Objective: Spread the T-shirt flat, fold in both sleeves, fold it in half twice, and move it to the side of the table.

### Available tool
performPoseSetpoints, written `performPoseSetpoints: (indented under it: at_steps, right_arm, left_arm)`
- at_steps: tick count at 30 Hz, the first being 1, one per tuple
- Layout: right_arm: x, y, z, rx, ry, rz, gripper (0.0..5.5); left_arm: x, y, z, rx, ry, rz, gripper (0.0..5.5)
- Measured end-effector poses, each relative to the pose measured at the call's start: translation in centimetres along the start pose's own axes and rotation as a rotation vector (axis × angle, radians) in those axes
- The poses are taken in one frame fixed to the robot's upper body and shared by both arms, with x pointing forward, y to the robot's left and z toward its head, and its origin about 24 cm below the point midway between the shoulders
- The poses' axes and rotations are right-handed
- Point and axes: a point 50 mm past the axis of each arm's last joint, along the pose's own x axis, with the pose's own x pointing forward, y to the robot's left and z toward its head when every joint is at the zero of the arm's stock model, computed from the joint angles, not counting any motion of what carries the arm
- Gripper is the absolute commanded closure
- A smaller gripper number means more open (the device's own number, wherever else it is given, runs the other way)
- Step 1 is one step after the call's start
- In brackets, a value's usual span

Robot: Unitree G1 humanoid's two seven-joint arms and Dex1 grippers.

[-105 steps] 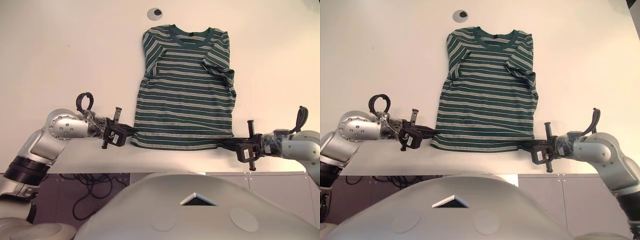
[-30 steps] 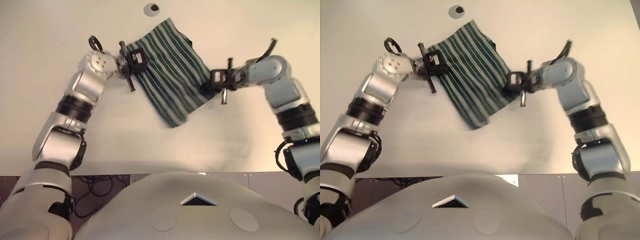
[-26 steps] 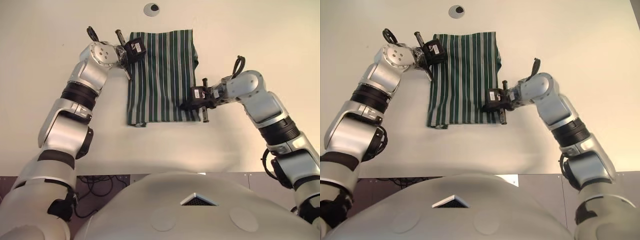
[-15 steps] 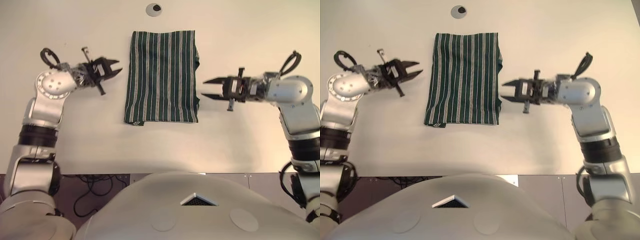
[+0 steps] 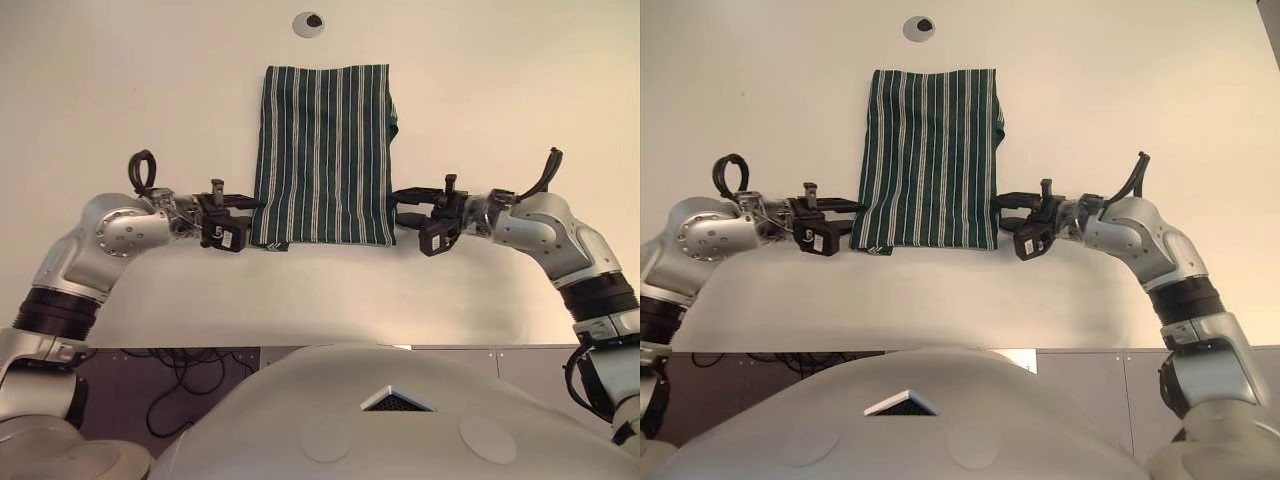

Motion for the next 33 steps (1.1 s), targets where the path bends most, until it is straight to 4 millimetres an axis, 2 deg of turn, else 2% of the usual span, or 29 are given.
performPoseSetpoints:
  at_steps: [7, 9, 15, 17, 20, 22, 23, 24, 27, 30, 32, 33]
  right_arm:
    - [0.7, 0.2, -0.1, 0.021, -0.016, 0.035, 5.45]
    - [0.7, 0.1, -0.4, 0.071, -0.008, 0.041, 5.49]
    - [-0.7, 0.3, 1.1, 0.515, -0.095, 0.220, 5.49]
    - [-1.1, -0.1, 1.2, 0.684, -0.119, 0.227, 5.49]
    - [-1.4, -2.4, 0.8, 0.996, -0.187, 0.151, 5.49]
    - [-1.0, -5.9, 0.4, 1.120, -0.257, 0.061, 5.49]
    - [-0.5, -8.1, 0.0, 1.146, -0.253, 0.026, 5.49]
    - [-0.1, -9.3, -0.5, 1.155, -0.230, 0.002, 5.49]
    - [2.1, -10.5, -2.6, 1.296, -0.154, -0.066, 5.49]
    - [4.3, -11.1, -4.1, 1.421, -0.101, -0.105, 5.49]
    - [4.4, -11.2, -5.1, 1.451, -0.045, -0.110, 5.49]
    - [4.4, -11.0, -5.5, 1.467, -0.012, -0.115, 5.18]
  left_arm:
    - [0.7, -0.1, 1.0, 0.041, -0.050, -0.095, 5.50]
    - [0.7, -0.1, 1.1, 0.003, -0.063, -0.113, 5.50]
    - [-0.7, -1.2, 2.2, -0.547, -0.175, -0.314, 5.50]
    - [-1.0, -0.9, 2.6, -0.691, -0.236, -0.323, 5.50]
    - [-2.0, 0.6, 1.9, -0.947, -0.304, -0.265, 5.50]
    - [-2.6, 2.6, 1.0, -1.099, -0.339, -0.178, 5.50]
    - [-3.0, 4.2, -0.2, -1.177, -0.334, -0.074, 5.50]
    - [-3.1, 5.3, -1.0, -1.219, -0.324, 0.010, 5.50]
    - [-2.1, 7.2, -3.7, -1.360, -0.255, 0.218, 5.50]
    - [-0.4, 8.2, -4.6, -1.422, -0.209, 0.275, 5.50]
    - [0.6, 8.4, -5.0, -1.445, -0.160, 0.288, 5.50]
    - [1.0, 8.4, -5.3, -1.464, -0.142, 0.301, 5.25]
